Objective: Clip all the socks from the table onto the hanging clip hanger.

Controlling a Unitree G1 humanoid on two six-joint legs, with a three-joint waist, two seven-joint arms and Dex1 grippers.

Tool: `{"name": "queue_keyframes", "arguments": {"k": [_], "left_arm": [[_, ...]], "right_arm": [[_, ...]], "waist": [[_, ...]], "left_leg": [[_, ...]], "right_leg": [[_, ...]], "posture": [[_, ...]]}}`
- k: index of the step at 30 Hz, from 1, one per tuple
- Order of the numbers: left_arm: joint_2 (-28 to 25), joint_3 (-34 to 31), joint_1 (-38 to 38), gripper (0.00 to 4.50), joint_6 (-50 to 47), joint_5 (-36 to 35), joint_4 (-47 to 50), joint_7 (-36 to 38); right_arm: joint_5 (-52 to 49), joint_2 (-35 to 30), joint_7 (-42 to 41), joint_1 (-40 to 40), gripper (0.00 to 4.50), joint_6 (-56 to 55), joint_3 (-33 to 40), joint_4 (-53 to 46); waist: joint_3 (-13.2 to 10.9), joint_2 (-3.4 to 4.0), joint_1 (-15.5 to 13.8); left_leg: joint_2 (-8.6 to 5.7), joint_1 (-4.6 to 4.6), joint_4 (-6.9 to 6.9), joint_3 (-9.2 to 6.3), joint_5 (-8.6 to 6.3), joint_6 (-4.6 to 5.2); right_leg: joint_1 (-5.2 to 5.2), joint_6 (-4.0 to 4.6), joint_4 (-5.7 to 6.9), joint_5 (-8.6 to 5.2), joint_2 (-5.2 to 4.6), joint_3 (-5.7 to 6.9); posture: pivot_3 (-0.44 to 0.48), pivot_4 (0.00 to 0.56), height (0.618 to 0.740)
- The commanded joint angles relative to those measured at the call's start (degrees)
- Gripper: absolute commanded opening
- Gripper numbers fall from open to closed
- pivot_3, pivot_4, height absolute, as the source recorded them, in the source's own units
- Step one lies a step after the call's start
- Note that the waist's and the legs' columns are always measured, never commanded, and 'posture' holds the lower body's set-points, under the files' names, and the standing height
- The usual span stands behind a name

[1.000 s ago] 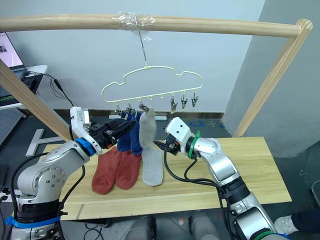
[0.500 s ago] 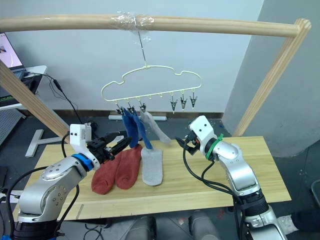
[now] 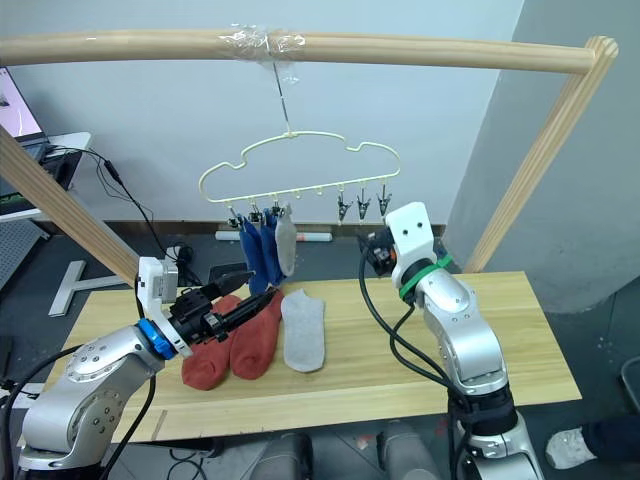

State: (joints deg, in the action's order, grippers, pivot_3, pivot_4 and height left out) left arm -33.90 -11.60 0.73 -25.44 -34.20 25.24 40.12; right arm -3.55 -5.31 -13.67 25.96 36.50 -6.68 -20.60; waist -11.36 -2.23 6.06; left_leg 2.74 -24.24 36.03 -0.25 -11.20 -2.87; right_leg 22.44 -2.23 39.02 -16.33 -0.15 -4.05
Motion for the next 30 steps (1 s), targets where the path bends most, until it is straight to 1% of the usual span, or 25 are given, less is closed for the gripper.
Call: {"name": "queue_keyframes", "arguments": {"k": [1,9,12,17,22,25,26,28,30], "left_arm": [[-0.78,-0.52,-0.11,3.12,2.73,0.46,3.24,1.49],[-0.71,-1.34,-0.29,3.12,3.67,0.78,3.51,1.36],[-0.52,-1.05,-0.88,3.12,4.28,1.34,3.71,1.14],[-0.44,-0.83,-0.91,3.12,3.68,1.23,4.84,0.30],[-0.58,-1.41,-0.27,3.12,3.01,0.79,5.70,-0.69],[-0.51,-1.46,0.08,3.12,2.65,0.54,6.43,-1.23],[-0.47,-1.48,0.31,3.12,2.67,0.47,6.79,-1.29],[-0.34,-1.64,0.31,3.12,2.82,0.17,7.09,-1.33],[-0.52,-1.81,0.30,3.12,4.28,0.53,6.97,-0.41]], "right_arm": [[-0.82,1.80,1.75,2.22,3.27,-0.26,0.78,-0.95],[-1.03,5.80,1.34,4.40,3.27,-1.56,-2.69,2.70],[-0.67,7.19,1.35,3.88,3.27,-3.24,-4.41,6.14],[-1.56,10.22,4.05,4.82,3.27,-4.51,-1.70,11.94],[-2.69,12.42,6.57,6.64,3.27,-4.63,1.51,14.73],[-2.34,12.18,6.40,7.82,3.27,-5.75,1.31,16.29],[-2.12,12.01,6.24,8.18,3.27,-6.42,1.09,16.81],[-1.98,11.78,5.63,9.07,3.27,-7.98,0.72,18.02],[-2.27,11.87,5.04,9.89,3.27,-8.94,0.43,19.11]], "waist": [[-0.01,0.01,-0.23],[-0.02,0.03,-1.22],[-0.02,0.04,-1.31],[-0.03,0.04,-1.51],[-0.04,0.06,-1.72],[-0.05,0.07,-1.77],[-0.05,0.07,-1.77],[-0.05,0.07,-1.86],[-0.06,0.07,-1.97]], "left_leg": [[0.00,0.00,0.00,0.00,0.00,0.00],[0.02,0.00,-0.06,0.01,-0.01,0.01],[0.02,0.00,-0.06,0.01,-0.01,0.01],[0.02,0.00,-0.06,0.01,-0.01,0.01],[0.03,0.00,-0.06,0.01,-0.01,0.01],[0.03,0.00,-0.08,0.00,-0.01,0.01],[0.03,0.00,-0.08,0.01,-0.01,0.01],[0.03,0.00,-0.10,0.01,-0.01,0.01],[0.03,-0.01,-0.12,0.01,-0.01,0.01]], "right_leg": [[0.00,0.01,0.00,-0.01,0.00,0.00],[0.02,0.04,-0.01,-0.03,0.00,0.02],[0.02,0.05,-0.01,-0.03,0.00,0.02],[0.02,0.05,-0.01,-0.03,0.00,0.03],[0.02,0.05,-0.01,-0.03,0.00,0.03],[0.02,0.05,-0.01,-0.03,0.00,0.04],[0.03,0.06,-0.01,-0.03,0.00,0.03],[0.04,0.08,-0.02,-0.05,0.00,0.04],[0.06,0.09,-0.02,-0.05,0.00,0.04]], "posture": [[-0.044,0.166,0.740],[-0.017,0.171,0.740],[-0.005,0.171,0.740],[0.008,0.175,0.740],[0.019,0.177,0.740],[0.019,0.177,0.740],[0.033,0.171,0.740],[0.033,0.177,0.740],[0.033,0.177,0.740]]}}
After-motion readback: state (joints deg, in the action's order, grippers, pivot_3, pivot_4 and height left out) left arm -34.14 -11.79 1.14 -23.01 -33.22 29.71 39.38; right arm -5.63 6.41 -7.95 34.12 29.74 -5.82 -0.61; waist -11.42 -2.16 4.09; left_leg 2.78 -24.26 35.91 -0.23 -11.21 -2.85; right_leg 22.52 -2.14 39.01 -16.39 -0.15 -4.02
